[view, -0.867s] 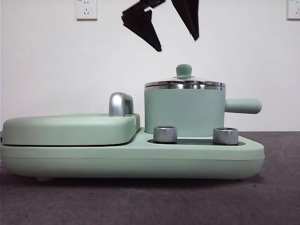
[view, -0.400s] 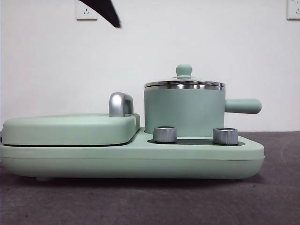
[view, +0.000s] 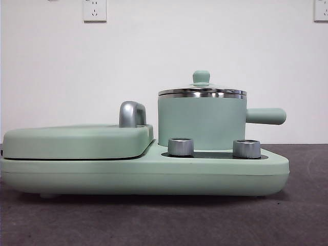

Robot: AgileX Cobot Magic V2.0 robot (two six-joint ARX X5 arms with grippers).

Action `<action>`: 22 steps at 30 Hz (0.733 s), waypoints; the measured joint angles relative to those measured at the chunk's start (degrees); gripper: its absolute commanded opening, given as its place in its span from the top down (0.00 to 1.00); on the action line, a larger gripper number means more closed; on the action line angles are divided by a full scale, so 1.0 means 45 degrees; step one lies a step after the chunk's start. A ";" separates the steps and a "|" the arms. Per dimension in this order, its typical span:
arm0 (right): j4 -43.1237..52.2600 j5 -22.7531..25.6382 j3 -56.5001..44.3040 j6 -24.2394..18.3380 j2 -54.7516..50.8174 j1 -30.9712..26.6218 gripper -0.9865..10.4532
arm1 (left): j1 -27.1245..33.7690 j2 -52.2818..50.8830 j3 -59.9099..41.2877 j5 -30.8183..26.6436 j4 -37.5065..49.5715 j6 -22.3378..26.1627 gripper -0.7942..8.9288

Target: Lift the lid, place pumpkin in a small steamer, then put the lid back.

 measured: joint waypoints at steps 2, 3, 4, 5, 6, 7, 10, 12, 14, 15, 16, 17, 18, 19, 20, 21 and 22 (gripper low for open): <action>0.0000 0.0000 0.0000 0.0000 0.0000 0.0005 0.43 | 0.0010 -0.1501 -0.1258 -0.0136 0.0651 -0.0491 0.45; 0.0000 0.0000 0.0000 0.0000 0.0000 0.0005 0.43 | 0.0015 -0.2113 -0.1783 -0.0345 0.0928 -0.0724 0.45; 0.0000 0.0000 0.0000 0.0000 0.0000 0.0005 0.43 | 0.0015 -0.2807 -0.2399 -0.0583 0.1263 -0.0962 0.45; 0.0000 0.0000 0.0000 0.0000 0.0000 0.0005 0.43 | 0.0024 -0.3492 -0.2958 -0.0840 0.1496 -0.1195 0.45; 0.0000 0.0000 0.0000 0.0000 0.0000 0.0005 0.43 | 0.0024 -0.4056 -0.3400 -0.1059 0.1637 -0.1375 0.45; 0.0000 0.0000 0.0000 0.0000 0.0000 0.0005 0.44 | 0.0029 -0.4682 -0.3842 -0.1214 0.1651 -0.1520 0.45; 0.0000 0.0000 0.0000 0.0000 0.0000 0.0005 0.45 | 0.0034 -0.6076 -0.4483 -0.1695 0.1515 -0.1768 0.48; 0.0000 -0.0010 0.0000 0.0010 0.0000 0.0005 0.69 | 0.0034 -0.6679 -0.4522 -0.2103 0.1447 -0.1880 0.78; -0.0034 -0.0223 0.0000 0.0005 0.0000 0.0005 0.88 | 0.0049 -0.7082 -0.4517 -0.2395 0.1501 -0.2093 0.88; -0.0053 -0.0277 0.0000 0.0010 0.0000 0.0005 0.87 | 0.0049 -0.7189 -0.4517 -0.2414 0.1525 -0.2200 0.90; -0.0058 -0.0248 0.0000 0.0005 0.0000 0.0010 0.88 | 0.0049 -0.7271 -0.4517 -0.2414 0.1588 -0.2351 0.90; -0.0039 -0.0160 0.0000 0.0000 0.0000 0.0019 0.88 | 0.0049 -0.7344 -0.4517 -0.2414 0.1666 -0.2516 0.90; -0.0029 -0.0121 0.0000 0.0000 0.0000 0.0019 0.88 | 0.0049 -0.7397 -0.4517 -0.2414 0.1729 -0.2720 0.90; -0.0039 -0.0121 0.0000 0.0005 0.0000 0.0019 0.88 | 0.0049 -0.7422 -0.4517 -0.2414 0.1773 -0.2841 0.90; -0.0039 -0.0126 0.0000 0.0005 0.0000 0.0019 0.88 | 0.0049 -0.7422 -0.4517 -0.2414 0.1773 -0.2943 0.90; -0.0034 -0.0121 0.0000 0.0005 0.0000 0.0019 0.88 | 0.0049 -0.7422 -0.4517 -0.2414 0.1753 -0.3016 0.90; -0.0029 -0.0102 0.0000 0.0005 0.0000 0.0019 0.88 | 0.0049 -0.7422 -0.4517 -0.2414 0.1758 -0.3055 0.90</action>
